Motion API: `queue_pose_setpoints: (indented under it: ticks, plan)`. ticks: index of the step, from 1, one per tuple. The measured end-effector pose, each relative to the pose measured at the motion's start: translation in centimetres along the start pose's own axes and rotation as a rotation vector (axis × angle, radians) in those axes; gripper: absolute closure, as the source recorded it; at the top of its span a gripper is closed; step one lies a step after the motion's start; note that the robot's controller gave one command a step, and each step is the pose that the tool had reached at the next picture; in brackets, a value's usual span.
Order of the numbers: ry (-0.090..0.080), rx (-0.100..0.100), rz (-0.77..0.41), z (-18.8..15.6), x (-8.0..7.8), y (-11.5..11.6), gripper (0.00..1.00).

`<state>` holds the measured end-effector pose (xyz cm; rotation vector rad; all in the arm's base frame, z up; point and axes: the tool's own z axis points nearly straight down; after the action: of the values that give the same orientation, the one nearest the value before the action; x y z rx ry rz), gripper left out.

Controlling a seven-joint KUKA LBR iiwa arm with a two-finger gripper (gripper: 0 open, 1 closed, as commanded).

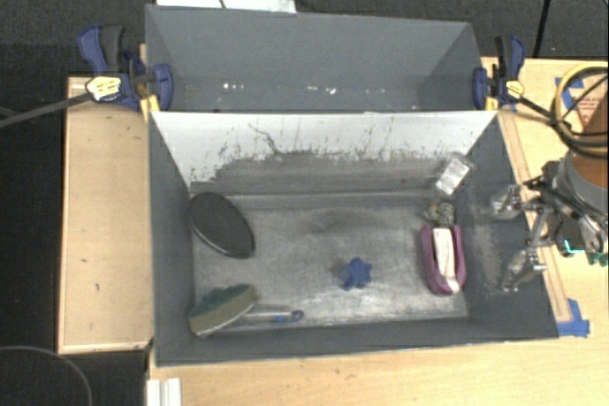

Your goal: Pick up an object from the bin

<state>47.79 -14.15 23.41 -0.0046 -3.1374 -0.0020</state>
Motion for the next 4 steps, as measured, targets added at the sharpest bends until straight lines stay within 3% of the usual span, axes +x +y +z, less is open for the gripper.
queue_pose_setpoints:
  ticks: [1,2,3,4]
  plan:
    - [-0.001,-0.001,-0.234,12.6,-3.6,2.4,0.00]
    - [-0.016,0.000,-0.206,6.4,-7.2,7.6,0.00]
    - [-0.012,0.001,-0.181,16.1,-1.1,2.5,0.00]
    - [-0.011,-0.003,-0.147,14.2,-3.1,12.9,0.00]
